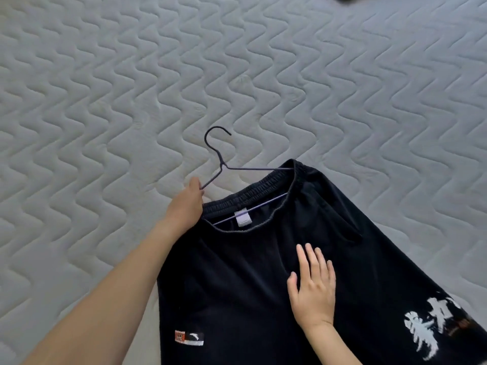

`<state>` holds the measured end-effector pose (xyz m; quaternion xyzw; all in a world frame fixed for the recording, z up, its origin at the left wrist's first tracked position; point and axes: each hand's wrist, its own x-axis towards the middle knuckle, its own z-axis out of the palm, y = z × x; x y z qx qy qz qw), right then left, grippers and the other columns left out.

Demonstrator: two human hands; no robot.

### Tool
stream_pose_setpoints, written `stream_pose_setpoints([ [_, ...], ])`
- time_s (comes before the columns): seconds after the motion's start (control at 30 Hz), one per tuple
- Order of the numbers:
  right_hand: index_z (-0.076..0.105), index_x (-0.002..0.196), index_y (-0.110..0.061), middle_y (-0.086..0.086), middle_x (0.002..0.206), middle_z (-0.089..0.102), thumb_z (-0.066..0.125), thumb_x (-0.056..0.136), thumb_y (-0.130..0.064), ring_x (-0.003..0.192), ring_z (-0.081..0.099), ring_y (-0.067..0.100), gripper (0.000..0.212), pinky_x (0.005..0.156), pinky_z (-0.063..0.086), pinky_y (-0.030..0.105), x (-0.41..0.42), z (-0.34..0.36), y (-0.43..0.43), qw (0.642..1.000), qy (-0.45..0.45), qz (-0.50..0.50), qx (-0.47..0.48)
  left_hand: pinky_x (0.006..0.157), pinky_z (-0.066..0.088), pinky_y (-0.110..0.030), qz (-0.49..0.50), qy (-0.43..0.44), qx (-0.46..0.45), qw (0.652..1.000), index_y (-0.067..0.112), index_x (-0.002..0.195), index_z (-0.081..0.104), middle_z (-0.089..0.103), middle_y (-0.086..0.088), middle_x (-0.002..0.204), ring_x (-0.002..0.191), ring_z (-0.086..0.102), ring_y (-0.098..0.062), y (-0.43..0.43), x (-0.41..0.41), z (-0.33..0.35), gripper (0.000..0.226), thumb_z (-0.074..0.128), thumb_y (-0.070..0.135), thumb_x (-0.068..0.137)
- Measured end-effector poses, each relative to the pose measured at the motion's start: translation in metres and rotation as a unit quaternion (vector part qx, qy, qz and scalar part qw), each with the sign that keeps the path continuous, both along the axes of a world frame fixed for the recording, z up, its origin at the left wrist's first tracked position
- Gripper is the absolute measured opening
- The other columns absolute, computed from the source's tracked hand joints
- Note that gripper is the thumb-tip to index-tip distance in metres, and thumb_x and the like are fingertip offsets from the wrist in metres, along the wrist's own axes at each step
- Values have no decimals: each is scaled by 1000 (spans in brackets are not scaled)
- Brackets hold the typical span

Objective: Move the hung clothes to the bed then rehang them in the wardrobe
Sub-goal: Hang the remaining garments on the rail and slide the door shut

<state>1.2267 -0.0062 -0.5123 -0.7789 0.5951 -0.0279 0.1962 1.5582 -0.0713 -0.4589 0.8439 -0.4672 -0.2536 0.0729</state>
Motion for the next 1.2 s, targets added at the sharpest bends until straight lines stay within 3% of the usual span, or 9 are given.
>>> stream_pose_setpoints([
  [0.07, 36, 149, -21, -4, 154, 34, 39, 92, -33, 146, 24, 17, 57, 121, 13, 37, -3, 20, -6, 998, -10, 12, 53, 67, 42, -40, 15, 76, -9, 997, 14, 90, 40, 60, -13, 71, 69, 57, -32, 5, -5, 33, 9, 41, 13, 98],
  [0.13, 34, 149, -25, -12, 154, 31, 43, 96, -27, 145, 23, 9, 54, 120, 16, 29, -11, 49, -14, 987, -92, -12, 129, 58, 40, -32, 35, 176, -23, 984, 18, 89, 52, 50, -6, 57, 54, 48, -22, 14, -17, 72, 13, 45, 11, 97],
  [0.27, 45, 140, -27, -12, 140, 50, 49, 97, -20, 127, 44, 0, 43, 110, 35, 25, -31, 137, -20, 927, -280, -157, 193, 39, 18, -18, 87, 357, -14, 930, 10, 75, 56, 27, 5, 46, 42, 22, -11, 42, -54, 157, 26, 47, 18, 98],
  [0.43, 62, 109, -27, -2, 97, 70, 48, 97, -15, 96, 66, 8, 22, 93, 52, 33, -68, 272, 23, 860, -408, -269, 150, 36, 19, -15, 105, 380, -65, 917, 13, 66, 47, 28, 8, 46, 39, 24, -8, 112, -110, 276, 30, 56, 27, 91],
  [0.7, 65, 105, -7, 17, 91, 69, 43, 101, -10, 85, 69, 25, 23, 78, 57, 35, -136, 443, 198, 776, -528, -342, 42, 38, 14, -16, 28, 472, -121, 873, 10, 64, 44, 24, 4, 48, 40, 18, -9, 261, -181, 441, 35, 45, 11, 100],
  [0.83, 67, 102, -6, 15, 85, 68, 43, 101, -10, 80, 69, 22, 24, 71, 57, 30, -169, 461, 296, 736, -541, -407, -7, 42, 18, -21, -47, 446, -142, 882, -2, 71, 53, 26, -2, 50, 43, 21, -13, 327, -209, 462, 33, 47, 16, 97],
  [0.93, 68, 95, -3, 12, 77, 67, 42, 101, -9, 70, 65, 20, 27, 63, 55, 26, -194, 456, 353, 703, -528, -475, -42, 47, 20, -24, -92, 409, -156, 894, -2, 66, 43, 26, -5, 52, 46, 23, -15, 355, -233, 464, 40, 48, 21, 98],
  [1.07, 69, 88, -6, 8, 72, 67, 43, 100, -11, 67, 64, 19, 29, 65, 54, 34, -245, 443, 386, 673, -500, -539, -84, 50, 18, -26, -103, 411, -125, 897, -5, 66, 38, 26, -5, 53, 47, 23, -13, 355, -276, 459, 43, 50, 22, 98],
  [1.2, 69, 91, -9, 14, 79, 68, 44, 101, -16, 75, 66, 28, 28, 73, 55, 44, -311, 420, 388, 644, -483, -586, -95, 52, 19, -26, -93, 385, -99, 913, 6, 62, 46, 30, -1, 48, 43, 26, -13, 325, -331, 448, 38, 53, 21, 97],
])
